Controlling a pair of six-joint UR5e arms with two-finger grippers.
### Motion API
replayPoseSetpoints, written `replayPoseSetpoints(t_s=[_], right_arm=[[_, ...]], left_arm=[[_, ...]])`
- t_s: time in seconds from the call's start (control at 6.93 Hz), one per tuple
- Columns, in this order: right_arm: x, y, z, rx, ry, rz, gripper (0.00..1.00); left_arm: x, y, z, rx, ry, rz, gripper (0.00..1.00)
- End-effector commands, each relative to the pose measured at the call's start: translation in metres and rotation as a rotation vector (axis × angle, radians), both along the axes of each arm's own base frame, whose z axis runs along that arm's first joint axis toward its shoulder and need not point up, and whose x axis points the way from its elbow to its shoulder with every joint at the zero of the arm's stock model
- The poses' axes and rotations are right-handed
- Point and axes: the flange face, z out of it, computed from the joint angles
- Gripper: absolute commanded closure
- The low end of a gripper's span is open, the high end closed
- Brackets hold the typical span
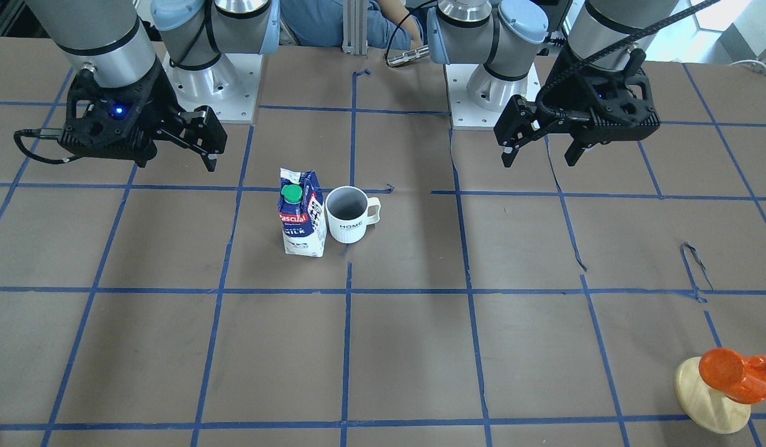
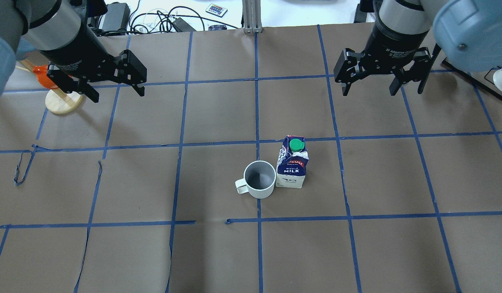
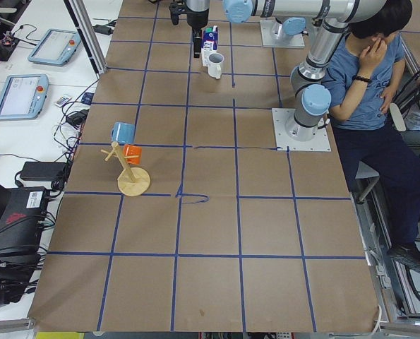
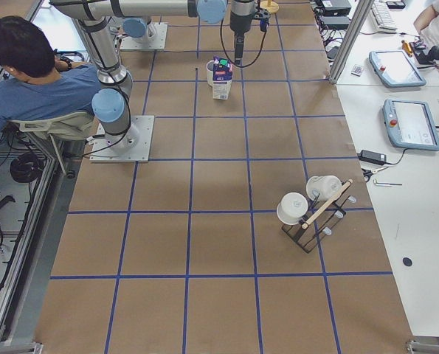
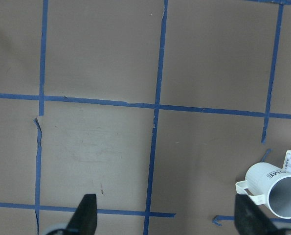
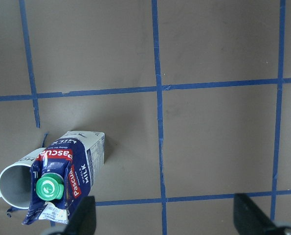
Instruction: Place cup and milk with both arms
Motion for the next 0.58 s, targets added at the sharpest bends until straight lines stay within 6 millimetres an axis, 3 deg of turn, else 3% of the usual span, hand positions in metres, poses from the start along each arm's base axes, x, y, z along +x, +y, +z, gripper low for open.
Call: replayPoseSetpoints(t_s=[0.0,0.43], right_arm=[[-0.0012,0.0072,0.0046,0.013,0.001,-0.001,0.0],[-0.0012,0.0075,0.0031,0.017,0.001,0.008,0.0]], left_arm=[[-0.0003,0.0001,0.0,0.0,0.0,-0.001,0.0],[-0.0003,0.0006,0.0007,-0.002,0.0,-0.001,0.0]])
